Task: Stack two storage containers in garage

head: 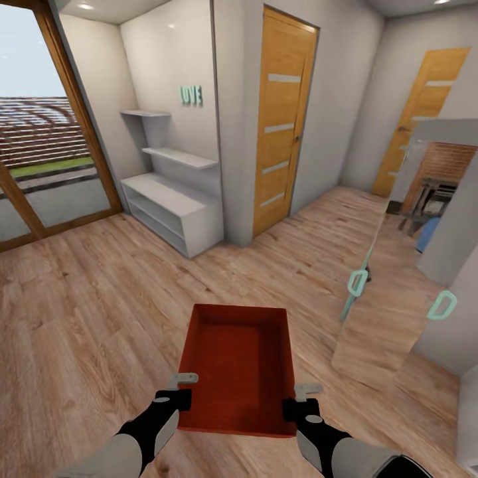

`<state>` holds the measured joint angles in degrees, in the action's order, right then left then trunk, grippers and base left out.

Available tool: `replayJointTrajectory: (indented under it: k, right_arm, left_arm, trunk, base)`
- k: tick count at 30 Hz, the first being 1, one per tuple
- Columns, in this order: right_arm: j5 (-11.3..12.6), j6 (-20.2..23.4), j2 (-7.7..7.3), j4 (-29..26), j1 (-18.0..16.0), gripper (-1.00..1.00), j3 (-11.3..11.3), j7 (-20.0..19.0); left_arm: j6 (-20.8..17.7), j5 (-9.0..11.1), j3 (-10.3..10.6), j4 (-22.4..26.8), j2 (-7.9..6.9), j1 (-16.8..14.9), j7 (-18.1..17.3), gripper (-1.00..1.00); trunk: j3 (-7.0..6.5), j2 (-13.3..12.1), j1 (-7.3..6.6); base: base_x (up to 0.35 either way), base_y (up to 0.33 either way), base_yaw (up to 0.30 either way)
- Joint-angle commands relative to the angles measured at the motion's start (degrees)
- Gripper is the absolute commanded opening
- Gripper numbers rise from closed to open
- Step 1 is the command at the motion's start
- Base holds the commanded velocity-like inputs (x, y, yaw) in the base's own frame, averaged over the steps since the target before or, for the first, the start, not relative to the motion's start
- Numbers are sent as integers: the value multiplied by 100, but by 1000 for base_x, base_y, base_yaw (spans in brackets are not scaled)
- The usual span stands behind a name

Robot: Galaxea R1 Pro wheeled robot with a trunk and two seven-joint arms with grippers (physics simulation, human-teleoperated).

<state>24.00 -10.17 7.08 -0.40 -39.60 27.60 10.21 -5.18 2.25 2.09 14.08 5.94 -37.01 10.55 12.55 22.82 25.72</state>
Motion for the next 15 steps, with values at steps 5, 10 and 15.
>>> replayJointTrajectory:
  k: [5,10,15]
  right_arm:
    - [52,-37,-155,-4,-6,-100,88,350]
    - [52,-37,-155,-4,-5,-100,88,350]
    - [52,-37,-155,-4,-7,-100,88,350]
  left_arm:
    - [-44,-22,-25,-1,-5,-4,114,-100]
    - [-44,-22,-23,-1,-5,-1,114,-100]
    - [-44,-22,-22,-1,-5,-1,114,-100]
  trunk:
    - [10,10,6]
    - [10,10,6]
    - [10,10,6]
  base:
    - [322,0,0]
    - [323,0,0]
    - [322,0,0]
